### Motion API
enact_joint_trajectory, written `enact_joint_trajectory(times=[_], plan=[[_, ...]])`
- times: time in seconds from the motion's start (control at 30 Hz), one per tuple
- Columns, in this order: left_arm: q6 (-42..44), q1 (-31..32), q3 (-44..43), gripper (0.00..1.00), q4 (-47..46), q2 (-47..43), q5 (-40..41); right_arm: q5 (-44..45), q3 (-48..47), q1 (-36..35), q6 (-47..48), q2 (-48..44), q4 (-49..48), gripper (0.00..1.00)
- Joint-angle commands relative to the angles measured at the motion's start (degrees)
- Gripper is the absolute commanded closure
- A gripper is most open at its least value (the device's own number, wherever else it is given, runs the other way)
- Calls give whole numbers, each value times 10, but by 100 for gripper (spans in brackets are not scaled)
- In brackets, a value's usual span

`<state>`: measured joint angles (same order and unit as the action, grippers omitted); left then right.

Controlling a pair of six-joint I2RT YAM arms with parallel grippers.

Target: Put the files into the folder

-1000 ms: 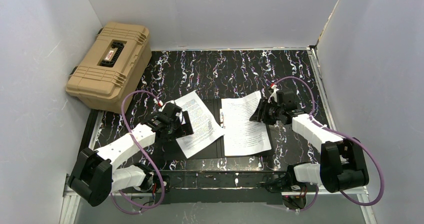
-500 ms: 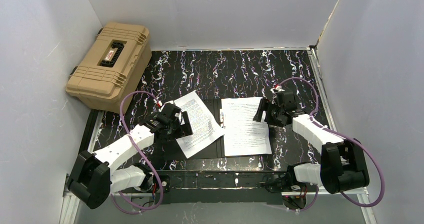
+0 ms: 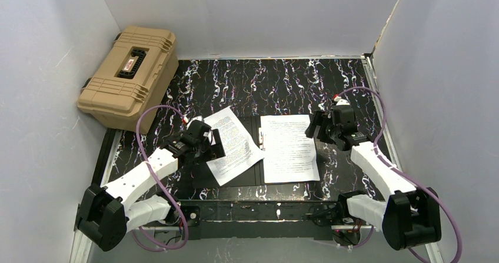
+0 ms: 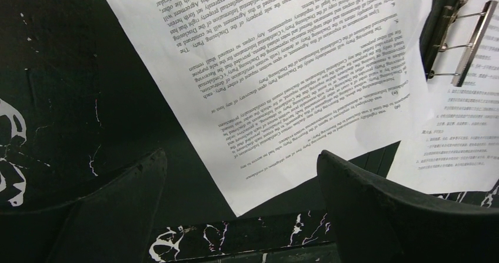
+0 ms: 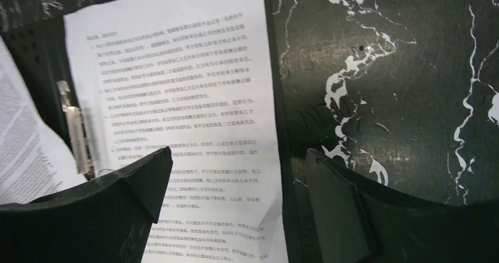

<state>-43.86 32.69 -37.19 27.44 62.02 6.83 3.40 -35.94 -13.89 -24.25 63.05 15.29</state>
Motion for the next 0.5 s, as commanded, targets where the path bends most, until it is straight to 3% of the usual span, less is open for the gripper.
enact_joint_trajectory(times=[0.0,0.2,0.47], plan=[[0,-4,-20,2,15,-17,8,-55,-42,-16,-19,-28,-30,8],[-9,-9,-12,2,0,-3,-2,-94,-81,-117,-32,2,-86,8],[-28,-31,3,2,-17,-4,5,-83,-175,-251,-11,138,-122,8]])
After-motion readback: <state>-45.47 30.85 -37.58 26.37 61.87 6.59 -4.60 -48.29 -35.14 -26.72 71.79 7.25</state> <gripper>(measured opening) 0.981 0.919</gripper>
